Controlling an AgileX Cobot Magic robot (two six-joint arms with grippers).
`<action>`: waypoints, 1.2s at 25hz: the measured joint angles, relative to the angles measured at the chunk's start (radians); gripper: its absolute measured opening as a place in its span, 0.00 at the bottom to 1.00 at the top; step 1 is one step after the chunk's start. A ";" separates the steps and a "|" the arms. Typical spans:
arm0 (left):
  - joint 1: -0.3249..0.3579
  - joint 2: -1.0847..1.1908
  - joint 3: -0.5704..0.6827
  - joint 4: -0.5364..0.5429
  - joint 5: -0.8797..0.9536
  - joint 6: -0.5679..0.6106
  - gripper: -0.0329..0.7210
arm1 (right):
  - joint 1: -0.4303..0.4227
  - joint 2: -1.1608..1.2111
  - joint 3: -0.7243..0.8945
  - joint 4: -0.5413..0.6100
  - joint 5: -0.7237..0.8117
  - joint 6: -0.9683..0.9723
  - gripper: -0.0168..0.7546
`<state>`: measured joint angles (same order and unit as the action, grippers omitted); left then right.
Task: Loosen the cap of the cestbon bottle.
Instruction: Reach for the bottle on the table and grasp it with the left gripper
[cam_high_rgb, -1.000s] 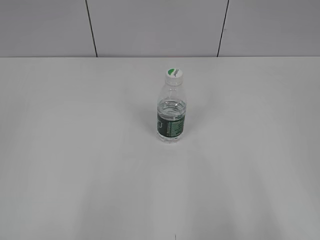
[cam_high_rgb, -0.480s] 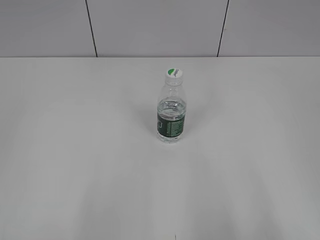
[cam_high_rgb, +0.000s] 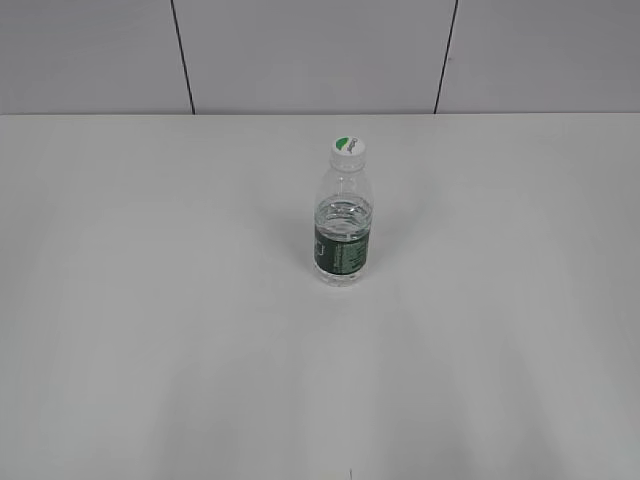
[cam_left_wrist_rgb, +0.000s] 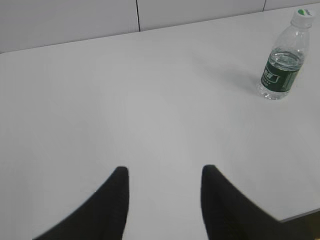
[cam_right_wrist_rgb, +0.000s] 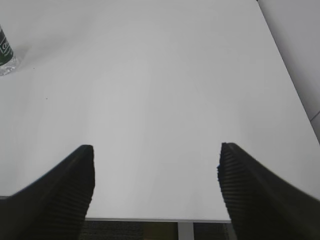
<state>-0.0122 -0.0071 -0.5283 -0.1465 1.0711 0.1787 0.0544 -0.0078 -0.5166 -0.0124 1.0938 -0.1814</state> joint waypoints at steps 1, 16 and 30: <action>0.000 0.000 -0.003 -0.001 -0.004 0.000 0.47 | 0.000 0.000 0.000 0.000 0.000 0.000 0.78; 0.000 0.430 -0.332 -0.003 -0.481 0.000 0.55 | 0.000 0.000 0.000 0.000 0.000 0.000 0.78; 0.000 1.078 -0.567 0.000 -0.930 0.030 0.55 | 0.000 0.000 0.000 0.000 0.000 0.000 0.78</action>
<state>-0.0122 1.0708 -1.0955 -0.1468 0.1409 0.2087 0.0544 -0.0078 -0.5166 -0.0124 1.0938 -0.1814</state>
